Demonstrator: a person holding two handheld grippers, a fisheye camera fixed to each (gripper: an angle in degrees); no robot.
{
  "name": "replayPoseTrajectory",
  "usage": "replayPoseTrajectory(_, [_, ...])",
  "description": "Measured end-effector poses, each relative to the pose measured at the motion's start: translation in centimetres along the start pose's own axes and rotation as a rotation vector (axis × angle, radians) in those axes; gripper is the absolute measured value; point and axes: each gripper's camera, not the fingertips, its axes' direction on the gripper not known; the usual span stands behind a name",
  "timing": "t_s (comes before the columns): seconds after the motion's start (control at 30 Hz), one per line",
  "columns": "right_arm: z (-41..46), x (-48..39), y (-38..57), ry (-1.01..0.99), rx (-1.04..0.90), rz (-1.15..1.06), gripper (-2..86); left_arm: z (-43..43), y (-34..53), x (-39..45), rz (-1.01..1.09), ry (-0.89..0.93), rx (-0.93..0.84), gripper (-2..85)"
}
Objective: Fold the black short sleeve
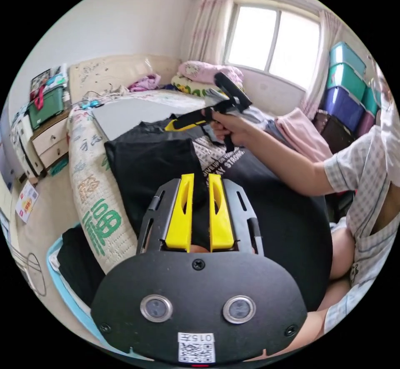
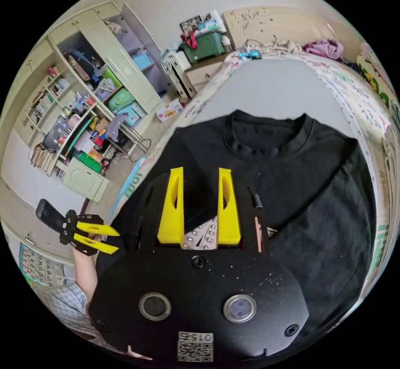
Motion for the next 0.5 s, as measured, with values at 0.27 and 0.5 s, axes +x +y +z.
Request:
replayPoseTrajectory(0.27, [1.9, -2.1, 1.2, 0.029, -0.098, -0.082, 8.4, 1.9, -1.4, 2.1, 0.046, -0.067, -0.160, 2.3])
replayPoseTrajectory(0.5, [3.7, -5.2, 2.8, 0.213, -0.117, -0.168, 1.2, 1.0, -1.6, 2.5, 0.065, -0.041, -0.174, 1.1])
